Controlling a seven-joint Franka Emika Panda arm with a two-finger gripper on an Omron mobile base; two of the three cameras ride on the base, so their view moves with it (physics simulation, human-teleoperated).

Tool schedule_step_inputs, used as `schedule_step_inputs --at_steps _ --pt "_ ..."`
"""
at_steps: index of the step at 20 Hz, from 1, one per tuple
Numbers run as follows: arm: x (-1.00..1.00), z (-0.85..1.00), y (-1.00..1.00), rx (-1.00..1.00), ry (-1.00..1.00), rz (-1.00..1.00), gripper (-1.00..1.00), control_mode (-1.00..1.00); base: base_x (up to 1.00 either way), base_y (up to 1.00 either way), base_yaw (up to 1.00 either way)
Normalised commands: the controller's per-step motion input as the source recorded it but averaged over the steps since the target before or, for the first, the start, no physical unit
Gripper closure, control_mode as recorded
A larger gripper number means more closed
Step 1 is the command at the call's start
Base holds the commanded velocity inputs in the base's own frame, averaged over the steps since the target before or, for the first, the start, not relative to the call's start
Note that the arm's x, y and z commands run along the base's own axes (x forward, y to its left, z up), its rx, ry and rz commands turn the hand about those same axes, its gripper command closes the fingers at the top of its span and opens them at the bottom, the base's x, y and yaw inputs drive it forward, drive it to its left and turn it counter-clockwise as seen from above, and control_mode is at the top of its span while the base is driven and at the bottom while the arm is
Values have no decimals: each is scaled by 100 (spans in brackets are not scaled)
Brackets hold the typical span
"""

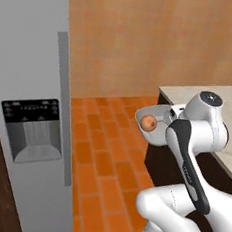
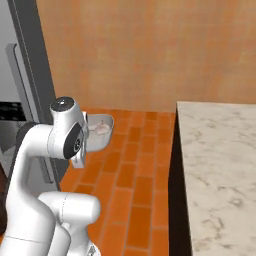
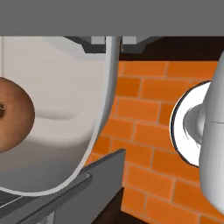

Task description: Take the meat container that has the fish and place it on the second highest rack of the freezer. Then take the vegetable container that has the garlic and onion and place it on the highest rack of the freezer.

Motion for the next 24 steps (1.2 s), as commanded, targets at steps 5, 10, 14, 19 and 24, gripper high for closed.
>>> schedule_step_inputs --at_steps 5,10,14,19,24 --pt "0 0 0 0 0 0 100 100 90 -18 0" --pt "0 0 0 0 0 0 100 100 100 -2 0" --pt "0 0 0 0 0 0 100 100 100 -5 0" --pt "0 0 0 0 0 0 100 100 95 -16 0" --pt "0 0 0 0 0 0 100 100 97 -16 0"
